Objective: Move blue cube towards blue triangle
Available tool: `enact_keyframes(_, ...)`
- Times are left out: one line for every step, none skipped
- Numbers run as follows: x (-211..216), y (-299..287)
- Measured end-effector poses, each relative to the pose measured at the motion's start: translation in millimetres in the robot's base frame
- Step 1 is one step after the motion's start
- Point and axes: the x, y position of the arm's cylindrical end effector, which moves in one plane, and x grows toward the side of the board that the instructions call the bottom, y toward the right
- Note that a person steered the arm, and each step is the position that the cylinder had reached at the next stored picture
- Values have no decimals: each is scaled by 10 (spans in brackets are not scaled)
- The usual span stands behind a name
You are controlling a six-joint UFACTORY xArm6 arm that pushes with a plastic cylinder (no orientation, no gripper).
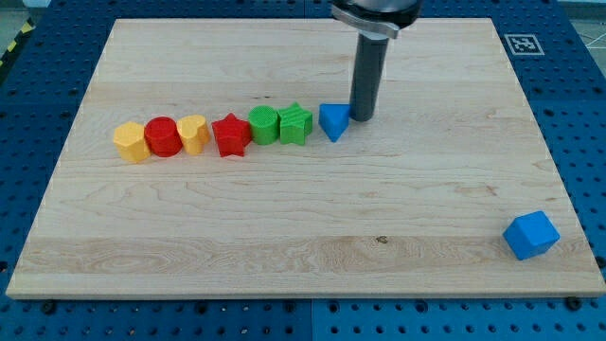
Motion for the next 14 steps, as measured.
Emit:
enact_keyframes(43,-210)
enact_keyframes(90,-224)
enact_keyframes(90,-80)
enact_keyframes(71,85)
enact_keyframes(180,314)
enact_keyframes(423,875)
enact_keyframes(615,1467)
enact_keyframes(979,2020)
enact_keyframes(1439,2337)
enact_keyframes(1814,2397)
enact_keyframes(2085,2353)
enact_keyframes(2194,2138)
enact_keyframes(2052,1974)
enact_keyframes(1839,1849)
